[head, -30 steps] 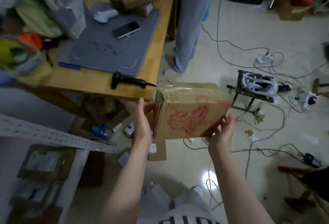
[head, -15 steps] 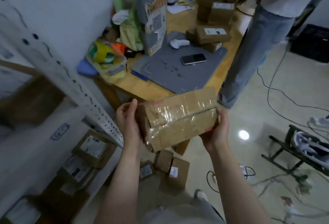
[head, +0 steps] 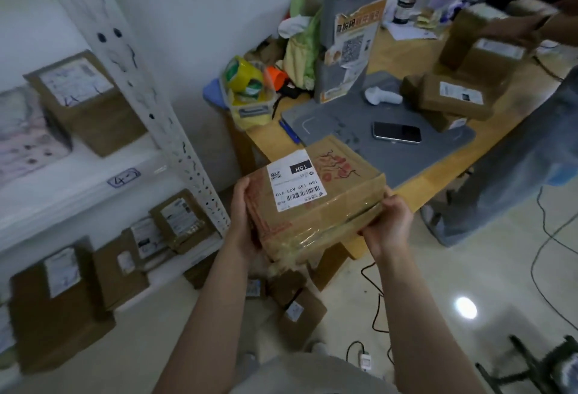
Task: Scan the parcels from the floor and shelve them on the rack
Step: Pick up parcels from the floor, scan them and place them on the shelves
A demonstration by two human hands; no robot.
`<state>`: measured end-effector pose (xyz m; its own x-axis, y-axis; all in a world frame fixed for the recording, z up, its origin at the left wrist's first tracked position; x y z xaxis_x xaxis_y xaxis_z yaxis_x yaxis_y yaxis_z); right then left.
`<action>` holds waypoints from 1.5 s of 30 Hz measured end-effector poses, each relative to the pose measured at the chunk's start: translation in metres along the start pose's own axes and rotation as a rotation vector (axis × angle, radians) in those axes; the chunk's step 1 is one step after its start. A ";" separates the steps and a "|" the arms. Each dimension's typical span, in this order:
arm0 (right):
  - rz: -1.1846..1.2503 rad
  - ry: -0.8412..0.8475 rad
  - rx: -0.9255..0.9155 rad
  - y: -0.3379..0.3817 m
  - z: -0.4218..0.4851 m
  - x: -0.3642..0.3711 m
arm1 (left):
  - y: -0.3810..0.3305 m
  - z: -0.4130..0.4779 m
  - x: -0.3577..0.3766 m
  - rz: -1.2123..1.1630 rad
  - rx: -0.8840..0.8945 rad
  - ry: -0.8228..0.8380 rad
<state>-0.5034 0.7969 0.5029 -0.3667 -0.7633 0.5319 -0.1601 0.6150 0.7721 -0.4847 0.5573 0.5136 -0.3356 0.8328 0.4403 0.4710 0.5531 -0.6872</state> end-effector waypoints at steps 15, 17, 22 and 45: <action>-1.193 0.007 0.180 -0.052 0.096 -0.044 | 0.029 -0.040 -0.088 -0.260 0.168 -0.646; -1.344 0.080 0.213 -0.068 0.106 -0.043 | 0.034 -0.046 -0.099 -0.270 0.186 -0.689; -1.558 0.138 0.224 -0.085 0.130 -0.047 | 0.047 -0.050 -0.116 -0.234 0.193 -0.777; -1.294 0.610 -0.079 -0.061 -0.006 0.052 | 0.063 -0.010 -0.149 -0.159 0.337 -0.734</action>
<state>-0.5071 0.7191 0.4855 0.4422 -0.7445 -0.5002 -0.0136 -0.5632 0.8262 -0.3970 0.4688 0.4103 -0.8809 0.4531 0.1372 0.1421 0.5295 -0.8363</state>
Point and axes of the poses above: each hand's wrist, its own z-axis towards the middle knuckle, its own x-axis out of the palm, y = z × x, the point moved 9 cm from there along z, towards the middle knuckle, and after that the axes turned 4 degrees about -z, right-handed, at the moved point
